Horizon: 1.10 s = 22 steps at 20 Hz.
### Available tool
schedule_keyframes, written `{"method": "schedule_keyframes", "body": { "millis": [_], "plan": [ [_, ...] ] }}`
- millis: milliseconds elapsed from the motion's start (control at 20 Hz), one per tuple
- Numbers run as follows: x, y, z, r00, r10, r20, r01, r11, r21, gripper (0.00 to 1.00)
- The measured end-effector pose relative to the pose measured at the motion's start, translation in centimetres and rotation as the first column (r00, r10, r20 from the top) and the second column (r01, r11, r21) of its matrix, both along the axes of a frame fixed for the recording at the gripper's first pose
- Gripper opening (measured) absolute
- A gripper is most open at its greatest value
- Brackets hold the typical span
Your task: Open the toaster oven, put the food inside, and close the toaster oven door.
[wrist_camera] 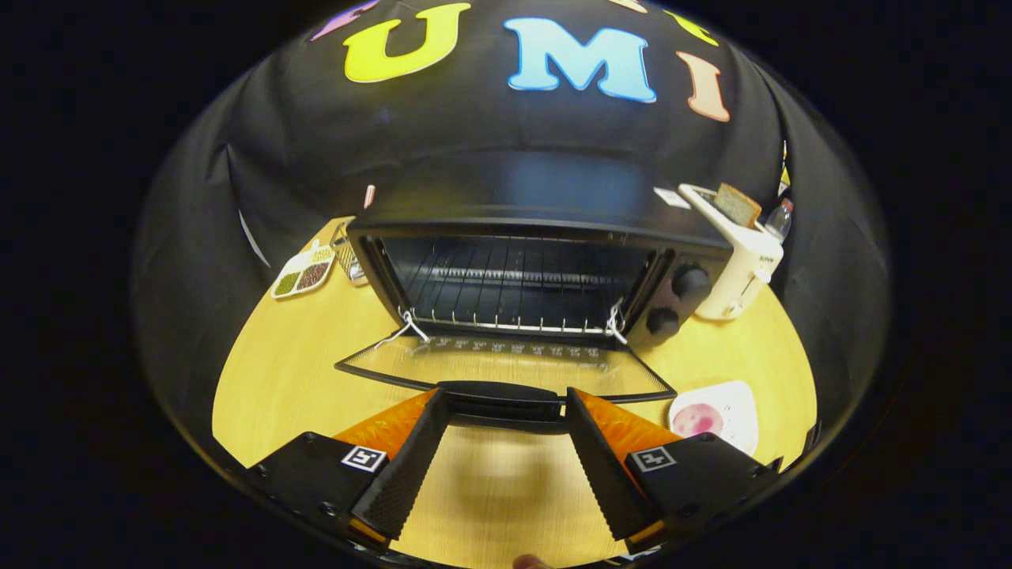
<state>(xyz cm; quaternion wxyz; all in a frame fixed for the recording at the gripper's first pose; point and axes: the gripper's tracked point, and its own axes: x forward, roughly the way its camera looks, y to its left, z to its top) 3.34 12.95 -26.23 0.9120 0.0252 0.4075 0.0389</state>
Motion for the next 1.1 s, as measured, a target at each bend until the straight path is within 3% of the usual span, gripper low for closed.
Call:
{"method": "schedule_keyframes", "body": {
  "millis": [150, 300, 650, 1100],
  "plan": [
    [-2.4, -1.2, -5.1, 0.988, -0.020, -0.150, 0.024, 0.999, 0.021, 0.97],
    [-4.6, -2.5, -6.5, 0.981, -0.039, -0.192, 0.046, 0.998, 0.031, 0.97],
    [-6.5, -7.6, -3.4, 0.987, -0.009, -0.160, 0.011, 1.000, 0.010, 0.97],
    [-4.9, -16.1, -1.1, 0.991, 0.024, -0.131, -0.025, 1.000, -0.008, 0.96]
  ]
}}
